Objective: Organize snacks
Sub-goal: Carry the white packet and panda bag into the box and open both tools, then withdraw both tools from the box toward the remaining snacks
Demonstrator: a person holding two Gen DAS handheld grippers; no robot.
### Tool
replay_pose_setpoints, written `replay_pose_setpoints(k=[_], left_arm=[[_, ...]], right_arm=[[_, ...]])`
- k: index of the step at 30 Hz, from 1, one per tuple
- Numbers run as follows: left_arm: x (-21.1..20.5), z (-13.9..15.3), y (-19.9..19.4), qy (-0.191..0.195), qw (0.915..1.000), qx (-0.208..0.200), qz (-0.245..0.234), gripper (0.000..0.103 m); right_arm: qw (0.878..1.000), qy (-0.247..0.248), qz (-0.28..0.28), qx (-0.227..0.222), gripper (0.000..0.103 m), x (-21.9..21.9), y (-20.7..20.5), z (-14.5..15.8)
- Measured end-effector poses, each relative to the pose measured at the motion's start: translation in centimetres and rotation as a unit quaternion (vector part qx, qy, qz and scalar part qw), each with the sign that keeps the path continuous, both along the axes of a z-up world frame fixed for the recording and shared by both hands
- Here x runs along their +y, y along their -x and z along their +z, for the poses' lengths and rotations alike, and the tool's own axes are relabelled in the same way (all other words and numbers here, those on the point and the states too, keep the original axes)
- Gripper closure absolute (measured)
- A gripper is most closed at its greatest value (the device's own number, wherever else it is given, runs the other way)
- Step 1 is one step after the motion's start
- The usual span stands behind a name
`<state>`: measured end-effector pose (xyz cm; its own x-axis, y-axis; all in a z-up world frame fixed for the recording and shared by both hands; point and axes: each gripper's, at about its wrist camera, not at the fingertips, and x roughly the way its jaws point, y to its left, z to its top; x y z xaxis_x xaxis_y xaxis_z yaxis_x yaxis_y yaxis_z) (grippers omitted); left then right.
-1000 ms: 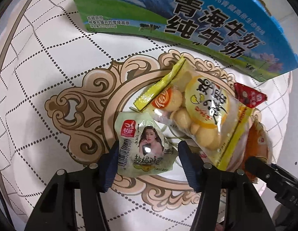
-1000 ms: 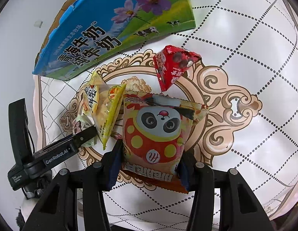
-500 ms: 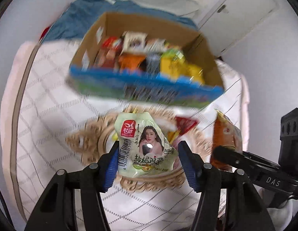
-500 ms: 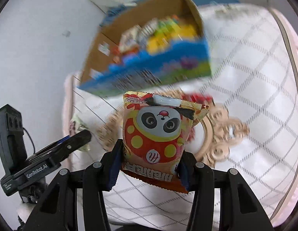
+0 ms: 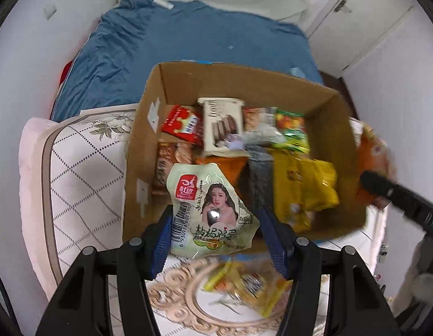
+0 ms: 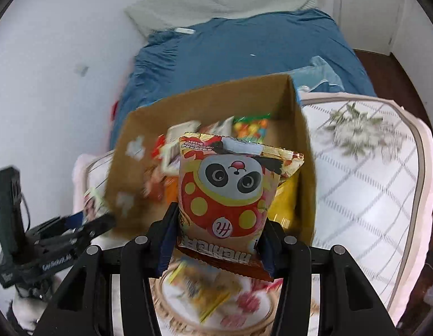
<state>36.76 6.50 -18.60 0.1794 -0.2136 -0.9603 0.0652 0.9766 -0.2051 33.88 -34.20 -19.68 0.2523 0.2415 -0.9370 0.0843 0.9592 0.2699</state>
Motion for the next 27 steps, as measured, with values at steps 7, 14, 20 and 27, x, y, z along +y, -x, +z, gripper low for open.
replay_pose_setpoints(k=[7, 14, 20, 27], left_arm=[[0.0, -4.9, -3.3, -0.028, 0.9980, 0.056, 0.004, 0.041], [0.2, -5.7, -4.2, -0.040, 0.9977, 0.047, 0.027, 0.027], [0.5, -4.6, -4.2, -0.035, 0.9981, 0.033, 0.038, 0.005], [0.3, -2.2, -2.8, -0.055, 0.9978, 0.007, 0.037, 0.005]], right_arm=[[0.998, 0.045, -0.016, 0.039, 0.049, -1.2, -6.0, -4.1], [0.995, 0.076, -0.010, 0.060, 0.011, -0.9, -7.0, -6.1], [0.995, 0.075, 0.006, 0.061, 0.008, 0.1, -5.6, -5.5], [0.995, 0.094, 0.023, 0.033, 0.005, 1.3, -2.3, -3.2]])
